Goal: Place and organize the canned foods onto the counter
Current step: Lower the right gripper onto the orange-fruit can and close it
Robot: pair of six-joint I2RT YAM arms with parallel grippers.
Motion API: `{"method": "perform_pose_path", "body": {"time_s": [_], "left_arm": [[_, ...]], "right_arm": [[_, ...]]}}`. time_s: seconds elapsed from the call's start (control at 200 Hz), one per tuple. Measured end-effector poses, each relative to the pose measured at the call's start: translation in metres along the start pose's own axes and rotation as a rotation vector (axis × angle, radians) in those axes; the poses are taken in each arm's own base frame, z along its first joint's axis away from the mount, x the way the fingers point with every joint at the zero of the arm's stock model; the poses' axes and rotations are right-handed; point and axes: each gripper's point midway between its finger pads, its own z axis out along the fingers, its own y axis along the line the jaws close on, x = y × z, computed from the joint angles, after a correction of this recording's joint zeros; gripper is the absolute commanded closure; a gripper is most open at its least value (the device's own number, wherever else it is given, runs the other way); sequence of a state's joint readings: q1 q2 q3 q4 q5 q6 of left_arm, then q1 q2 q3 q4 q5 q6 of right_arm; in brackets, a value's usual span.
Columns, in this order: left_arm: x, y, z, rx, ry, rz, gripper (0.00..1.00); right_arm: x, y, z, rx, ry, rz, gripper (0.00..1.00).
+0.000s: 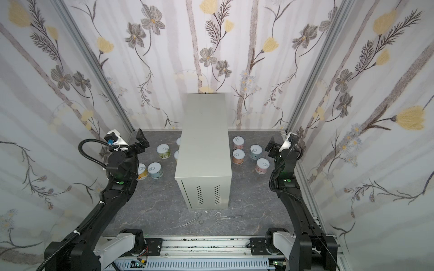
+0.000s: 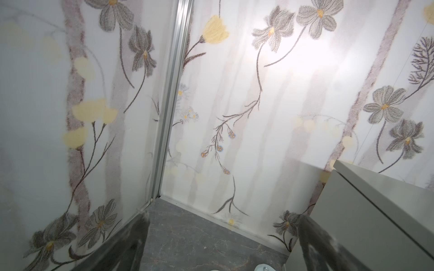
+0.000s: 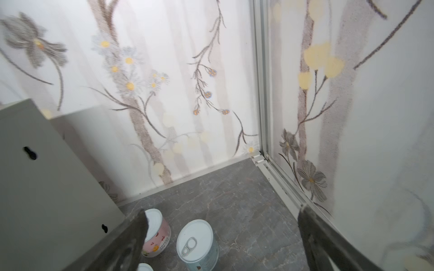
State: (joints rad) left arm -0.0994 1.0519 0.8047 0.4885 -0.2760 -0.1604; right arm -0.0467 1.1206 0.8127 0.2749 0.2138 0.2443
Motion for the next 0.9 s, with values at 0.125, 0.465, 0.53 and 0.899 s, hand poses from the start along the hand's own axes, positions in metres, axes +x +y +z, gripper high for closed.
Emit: {"method": "perform_pose_path", "body": {"time_s": [0.125,0.465,0.53,0.899], "left_arm": [[-0.028,-0.029,0.007,0.090,0.079,0.047,0.00],[0.045,-0.046,0.008,0.214,0.450,0.175,0.00],[0.058,-0.046,0.007,0.221,0.493,0.185,0.00],[0.098,-0.042,-0.005,0.258,0.593,0.197,0.00]], "right_arm": [[0.014,-0.027,0.007,0.086,0.165,0.056,0.00],[0.118,-0.102,-0.002,0.288,0.553,0.163,0.00],[0.136,-0.109,-0.001,0.304,0.610,0.174,0.00],[0.211,-0.134,0.013,0.347,0.807,0.178,0.00]]}}
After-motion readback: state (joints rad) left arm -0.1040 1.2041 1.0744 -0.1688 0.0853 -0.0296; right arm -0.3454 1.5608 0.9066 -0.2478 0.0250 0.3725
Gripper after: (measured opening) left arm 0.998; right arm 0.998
